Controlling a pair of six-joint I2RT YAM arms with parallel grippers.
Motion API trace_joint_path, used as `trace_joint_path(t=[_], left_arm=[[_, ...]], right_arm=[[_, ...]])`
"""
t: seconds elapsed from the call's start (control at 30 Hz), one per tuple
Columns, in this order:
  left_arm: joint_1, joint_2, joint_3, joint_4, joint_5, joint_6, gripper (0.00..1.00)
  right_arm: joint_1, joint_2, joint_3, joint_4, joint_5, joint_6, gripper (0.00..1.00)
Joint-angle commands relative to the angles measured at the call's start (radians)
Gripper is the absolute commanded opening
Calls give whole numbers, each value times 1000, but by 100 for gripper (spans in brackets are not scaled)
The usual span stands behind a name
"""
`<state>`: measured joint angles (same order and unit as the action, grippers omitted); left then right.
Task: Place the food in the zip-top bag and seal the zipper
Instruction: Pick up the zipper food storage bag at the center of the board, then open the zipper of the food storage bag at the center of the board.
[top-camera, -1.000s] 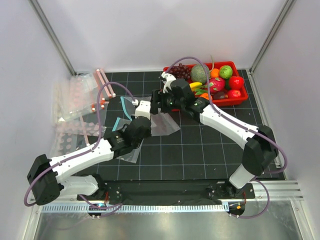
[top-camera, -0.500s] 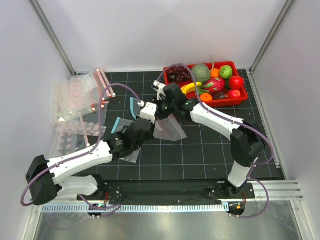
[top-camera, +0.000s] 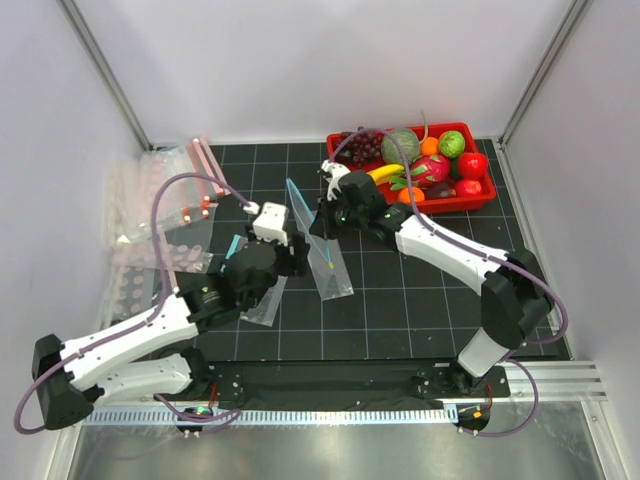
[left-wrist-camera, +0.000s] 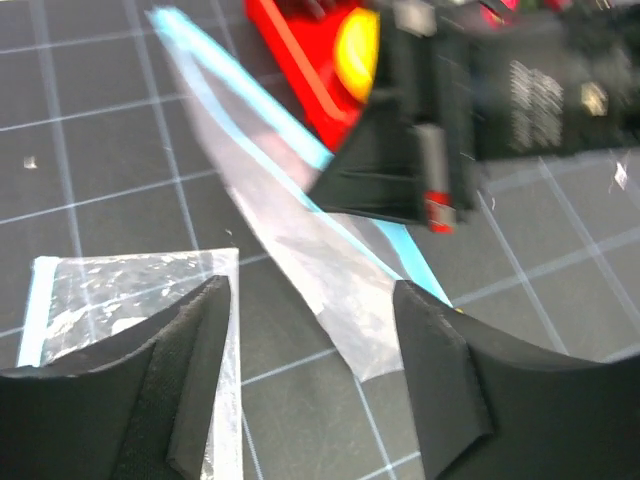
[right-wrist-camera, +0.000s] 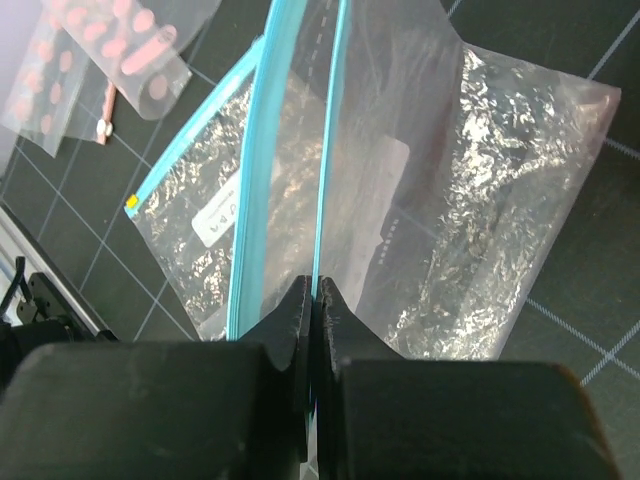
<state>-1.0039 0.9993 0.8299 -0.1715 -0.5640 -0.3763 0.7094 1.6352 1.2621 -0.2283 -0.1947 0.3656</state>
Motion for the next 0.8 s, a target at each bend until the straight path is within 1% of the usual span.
trace_joint_path(t=[0.0,0.1,0.2,0.37,0.43,0.5,0.53,0.57,0.6,0.67,0.77], left_arm=[[7,-70,-28,4,-140,-55,71],[39,-65,-25,-6,-136,-81,73],[62,-34,-15,-11,-114,-95,79],[85,-7,-9,-14,-97,-127,84],[117,-4,-17,-14,-50,-156,87],[155,-1,-18,-20,-4,-187,88],[197,-1,-21,-20,54,-215,88],[218,-1,-31,-17,81,-226,88],[256,-5,-35,-17,107,-248,88],[284,-10,-55,4,173,-257,85],[301,-13,-66,15,196,-273,73]], right_arm=[[2,-72,-23,90,31,-19,1],[2,-92,-43,113,18,-17,1],[7,-106,-52,115,11,-28,1],[51,-138,-78,139,55,-71,1],[81,-143,-84,145,86,-108,1],[131,-147,-87,150,148,-137,1],[143,-147,-87,150,170,-160,1],[172,-149,-87,153,185,-169,1],[183,-149,-86,153,225,-178,1],[208,-147,-84,155,242,-194,1],[214,-144,-89,165,258,-189,1]])
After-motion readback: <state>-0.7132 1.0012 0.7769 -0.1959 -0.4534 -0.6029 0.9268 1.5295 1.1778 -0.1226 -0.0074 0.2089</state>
